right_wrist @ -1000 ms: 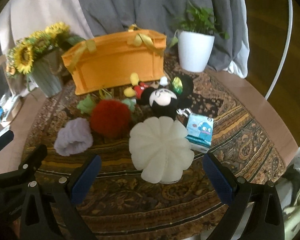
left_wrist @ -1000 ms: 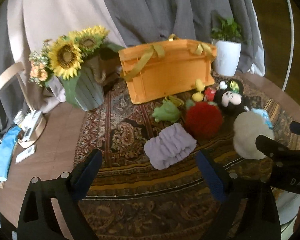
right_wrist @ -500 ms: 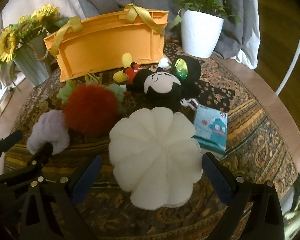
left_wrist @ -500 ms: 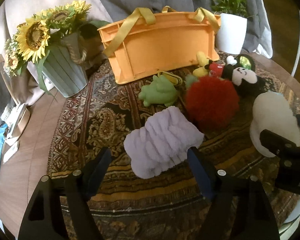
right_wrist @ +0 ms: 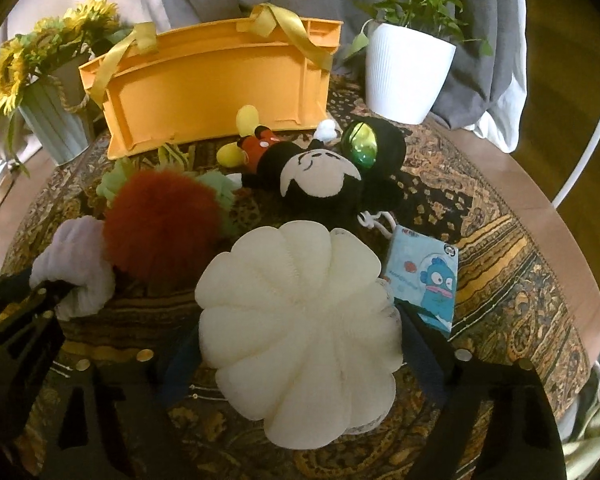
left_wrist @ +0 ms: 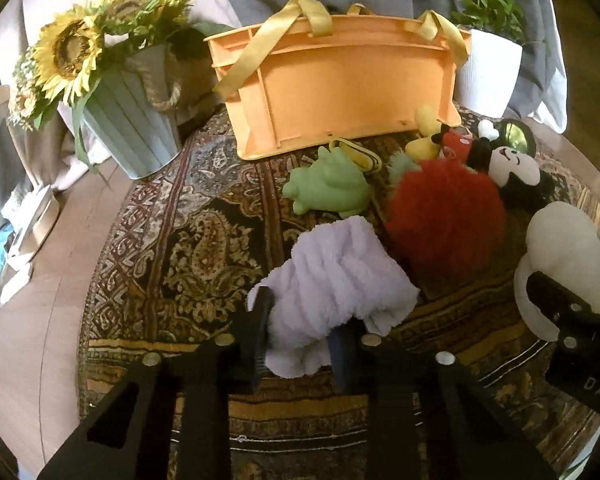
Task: Organize soft objects
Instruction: 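Grasp the lavender scrunchie with the left tool while the right tool grasps the white pumpkin plush, then lift both plushes and carry them over the orange crate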
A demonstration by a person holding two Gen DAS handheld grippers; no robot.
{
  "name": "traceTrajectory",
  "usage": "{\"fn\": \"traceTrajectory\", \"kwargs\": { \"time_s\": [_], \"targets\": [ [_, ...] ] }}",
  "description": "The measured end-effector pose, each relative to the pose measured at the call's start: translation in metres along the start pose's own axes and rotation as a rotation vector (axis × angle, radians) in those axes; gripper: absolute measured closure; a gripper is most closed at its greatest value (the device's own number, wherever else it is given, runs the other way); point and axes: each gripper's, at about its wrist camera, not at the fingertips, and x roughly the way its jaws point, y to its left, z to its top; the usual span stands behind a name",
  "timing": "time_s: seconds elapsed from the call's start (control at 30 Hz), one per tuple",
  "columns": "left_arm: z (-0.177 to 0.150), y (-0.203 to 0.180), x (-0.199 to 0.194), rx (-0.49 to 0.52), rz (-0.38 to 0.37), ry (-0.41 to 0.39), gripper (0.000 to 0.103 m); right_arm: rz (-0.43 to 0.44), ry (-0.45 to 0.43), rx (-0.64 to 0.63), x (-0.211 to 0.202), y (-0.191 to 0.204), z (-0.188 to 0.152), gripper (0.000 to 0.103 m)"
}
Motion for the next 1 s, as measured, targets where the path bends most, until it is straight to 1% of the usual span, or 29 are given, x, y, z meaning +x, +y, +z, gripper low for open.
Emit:
{"fn": "traceTrajectory", "kwargs": {
  "time_s": [0.17,0.3,0.37,0.57,0.67,0.83,1.0],
  "targets": [
    [0.0,0.0,-0.011,-0.017,-0.025,-0.012,0.081,0.038,0.0,0.032,-0.009,-0.007,0.001,0.02],
    [0.002,-0.002,-0.025,-0.028,-0.052,-0.035,0.082,0.053,-0.017,0.042,-0.021,-0.011,0.003,0.021],
    [0.004,-0.002,-0.034,-0.031,-0.065,-0.068,0.082,0.061,-0.036,0.041,-0.031,-0.012,0.005,0.021],
    [0.016,-0.001,-0.057,-0.048,-0.078,-0.122,0.082,0.08,-0.099,0.026,-0.054,-0.012,0.017,0.021],
    [0.024,0.002,-0.067,-0.063,-0.081,-0.165,0.082,0.089,-0.13,0.016,-0.064,-0.011,0.024,0.021],
    [0.042,0.009,-0.086,-0.087,-0.09,-0.222,0.082,0.115,-0.189,-0.001,-0.078,-0.008,0.043,0.021],
    [0.063,0.017,-0.104,-0.095,-0.082,-0.311,0.082,0.143,-0.257,-0.008,-0.091,-0.004,0.063,0.021]
  ]
}}
